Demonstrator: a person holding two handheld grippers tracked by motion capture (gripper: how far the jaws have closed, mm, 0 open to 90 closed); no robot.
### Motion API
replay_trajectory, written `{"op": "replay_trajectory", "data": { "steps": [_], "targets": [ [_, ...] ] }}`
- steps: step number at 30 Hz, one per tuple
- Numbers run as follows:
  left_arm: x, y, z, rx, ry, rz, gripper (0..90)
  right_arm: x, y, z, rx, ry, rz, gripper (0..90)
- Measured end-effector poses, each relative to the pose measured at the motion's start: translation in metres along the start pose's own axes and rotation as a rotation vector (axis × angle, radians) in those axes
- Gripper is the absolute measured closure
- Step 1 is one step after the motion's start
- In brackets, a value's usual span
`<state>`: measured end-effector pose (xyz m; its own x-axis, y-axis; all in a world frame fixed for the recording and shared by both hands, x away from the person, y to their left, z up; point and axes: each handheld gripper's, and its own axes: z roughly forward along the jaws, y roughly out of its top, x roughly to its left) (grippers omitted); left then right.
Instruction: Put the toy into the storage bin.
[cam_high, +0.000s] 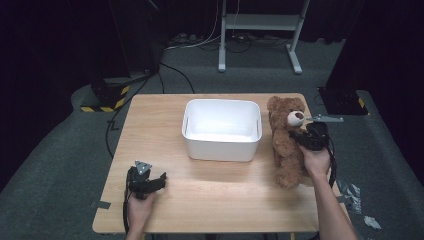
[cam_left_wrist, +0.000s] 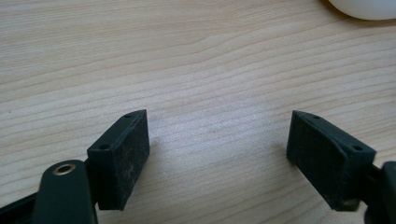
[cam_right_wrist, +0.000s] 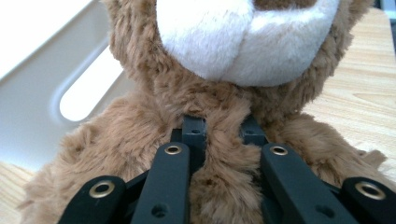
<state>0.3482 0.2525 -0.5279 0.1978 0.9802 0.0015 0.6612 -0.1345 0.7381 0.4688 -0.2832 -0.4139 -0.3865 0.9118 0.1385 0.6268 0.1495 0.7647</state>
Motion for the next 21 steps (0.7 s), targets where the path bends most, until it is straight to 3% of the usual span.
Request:
{"op": "replay_trajectory", "data": {
  "steps": [6,21],
  "targets": [
    [0.0,0.0,0.0,-0.002,-0.004,0.0,21.3,0.007,-0.003,-0.023,-0.091,0.006,0.003,79.3],
    [0.0,0.0,0.0,-0.006,-0.007,0.001,21.2,0.02,0.0,-0.054,-0.168,0.108,-0.007,79.8]
  ]
}}
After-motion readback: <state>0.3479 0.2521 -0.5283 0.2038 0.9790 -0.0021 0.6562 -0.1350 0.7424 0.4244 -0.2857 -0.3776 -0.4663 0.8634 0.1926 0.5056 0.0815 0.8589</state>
